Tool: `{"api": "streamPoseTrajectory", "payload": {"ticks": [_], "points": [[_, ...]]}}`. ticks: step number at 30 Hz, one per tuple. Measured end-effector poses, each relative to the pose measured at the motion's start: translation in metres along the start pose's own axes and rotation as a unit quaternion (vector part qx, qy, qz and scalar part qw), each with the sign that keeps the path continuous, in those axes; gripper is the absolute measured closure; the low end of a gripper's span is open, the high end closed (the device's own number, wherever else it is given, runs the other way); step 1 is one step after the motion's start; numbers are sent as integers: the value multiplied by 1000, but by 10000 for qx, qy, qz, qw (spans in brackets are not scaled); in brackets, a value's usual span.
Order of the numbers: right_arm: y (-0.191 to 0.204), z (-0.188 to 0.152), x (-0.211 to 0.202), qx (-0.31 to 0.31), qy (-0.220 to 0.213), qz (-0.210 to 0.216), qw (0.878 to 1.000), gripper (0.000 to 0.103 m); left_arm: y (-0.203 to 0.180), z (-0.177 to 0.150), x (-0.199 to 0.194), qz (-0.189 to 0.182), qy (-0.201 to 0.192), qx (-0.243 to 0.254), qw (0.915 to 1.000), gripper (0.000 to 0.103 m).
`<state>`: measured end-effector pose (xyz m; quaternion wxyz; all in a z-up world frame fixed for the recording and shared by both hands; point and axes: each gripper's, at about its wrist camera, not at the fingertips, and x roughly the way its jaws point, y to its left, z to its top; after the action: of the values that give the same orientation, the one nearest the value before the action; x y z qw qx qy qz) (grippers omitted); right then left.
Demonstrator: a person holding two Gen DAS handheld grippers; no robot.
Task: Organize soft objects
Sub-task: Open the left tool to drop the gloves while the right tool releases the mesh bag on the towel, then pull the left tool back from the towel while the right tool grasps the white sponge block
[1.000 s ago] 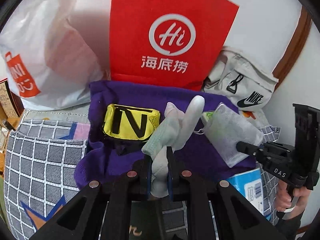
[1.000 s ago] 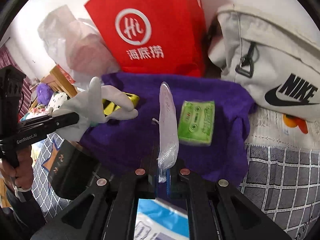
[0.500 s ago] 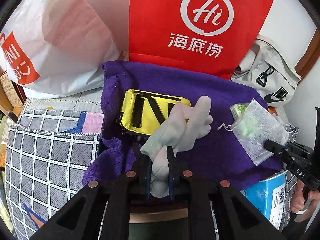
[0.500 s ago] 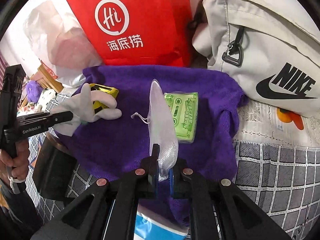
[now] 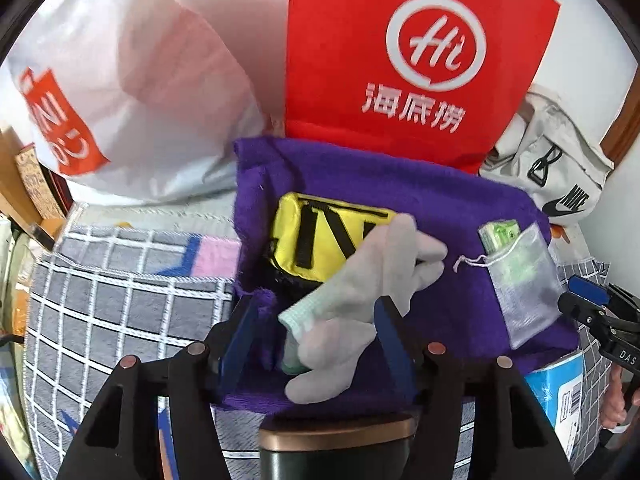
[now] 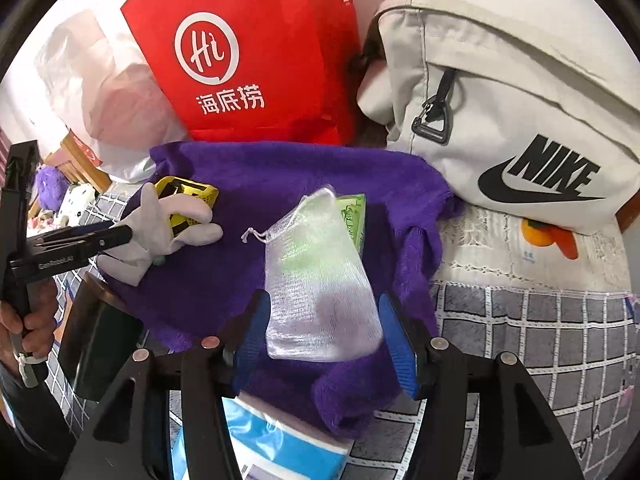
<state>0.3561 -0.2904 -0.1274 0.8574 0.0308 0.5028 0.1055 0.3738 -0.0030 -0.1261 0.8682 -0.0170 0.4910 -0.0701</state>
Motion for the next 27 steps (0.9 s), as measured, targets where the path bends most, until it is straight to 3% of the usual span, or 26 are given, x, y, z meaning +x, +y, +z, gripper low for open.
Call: {"api": "streamPoseTrajectory", "payload": {"ticks": [9,12,22,27], "points": [[18,-16,-43,10,-342,-179,9993,47,9,-18,-54,56,-410,-130,9991,45],[29,-28,-60,88,-437,41,9990,47,13,-29,-72,11,-528,-189,9984,45],[90,-98,-95,-493,-445,595,9960,47,18,-89,-121,-132,-665,-204,9975,45],[116,-135,-101,-802,-345,563,9946,47,14,-120,-137,-198,-672,-178,9974,45]]}}
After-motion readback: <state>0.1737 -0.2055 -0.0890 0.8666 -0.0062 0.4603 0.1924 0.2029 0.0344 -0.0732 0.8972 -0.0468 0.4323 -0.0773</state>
